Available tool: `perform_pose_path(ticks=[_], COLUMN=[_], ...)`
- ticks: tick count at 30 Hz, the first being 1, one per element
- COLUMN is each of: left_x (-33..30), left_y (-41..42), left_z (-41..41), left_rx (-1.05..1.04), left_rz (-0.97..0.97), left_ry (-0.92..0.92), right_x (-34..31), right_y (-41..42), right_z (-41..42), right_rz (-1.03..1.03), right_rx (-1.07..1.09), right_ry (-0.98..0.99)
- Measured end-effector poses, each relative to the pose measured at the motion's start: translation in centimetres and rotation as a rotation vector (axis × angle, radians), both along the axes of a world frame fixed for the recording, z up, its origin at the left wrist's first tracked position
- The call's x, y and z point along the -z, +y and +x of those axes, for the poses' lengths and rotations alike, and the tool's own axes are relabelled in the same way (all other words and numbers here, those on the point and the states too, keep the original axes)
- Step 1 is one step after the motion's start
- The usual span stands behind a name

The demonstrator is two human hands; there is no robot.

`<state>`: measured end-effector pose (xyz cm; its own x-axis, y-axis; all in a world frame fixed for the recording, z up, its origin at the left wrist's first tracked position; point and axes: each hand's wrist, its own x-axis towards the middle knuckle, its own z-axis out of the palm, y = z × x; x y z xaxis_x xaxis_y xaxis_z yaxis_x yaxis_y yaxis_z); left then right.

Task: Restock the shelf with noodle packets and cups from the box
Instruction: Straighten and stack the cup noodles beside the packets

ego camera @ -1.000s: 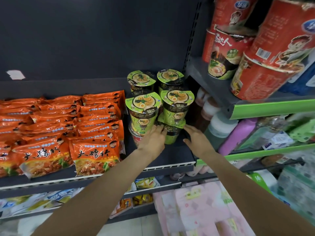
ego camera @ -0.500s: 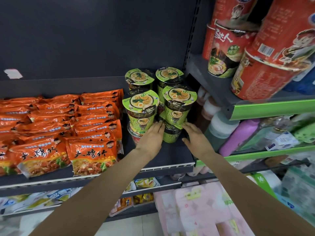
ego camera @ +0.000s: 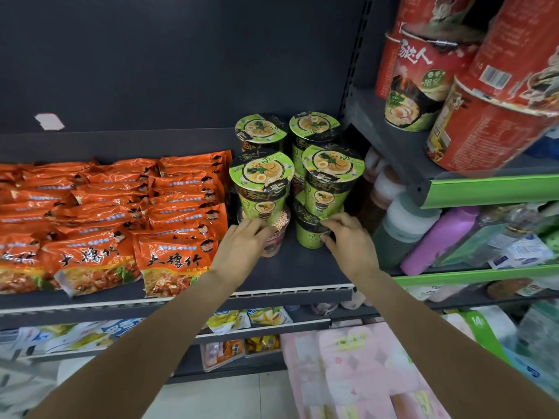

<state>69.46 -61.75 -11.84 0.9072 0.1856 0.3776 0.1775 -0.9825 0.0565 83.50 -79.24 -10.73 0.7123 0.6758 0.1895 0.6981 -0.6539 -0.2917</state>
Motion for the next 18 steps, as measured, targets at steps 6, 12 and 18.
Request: perform_pose_path(ticks=[6,12,18], left_x=[-0.5,-0.6,-0.7], left_y=[0.1,0.6,0.8], left_z=[-0.2,0.3,0.7], left_rx=[-0.086,-0.11,-0.122], left_rz=[-0.002,-0.022,-0.006], left_ry=[-0.004,-0.015,-0.003], right_x=[-0.5,-0.7,-0.7], right_y=[1.2,2.2,2.4], right_z=[0.0,-0.5,-0.9], right_rz=[-0.049,-0.129,-0.174], right_rx=[0.06,0.103,0.12], right_ry=[-0.129,-0.256,-0.262])
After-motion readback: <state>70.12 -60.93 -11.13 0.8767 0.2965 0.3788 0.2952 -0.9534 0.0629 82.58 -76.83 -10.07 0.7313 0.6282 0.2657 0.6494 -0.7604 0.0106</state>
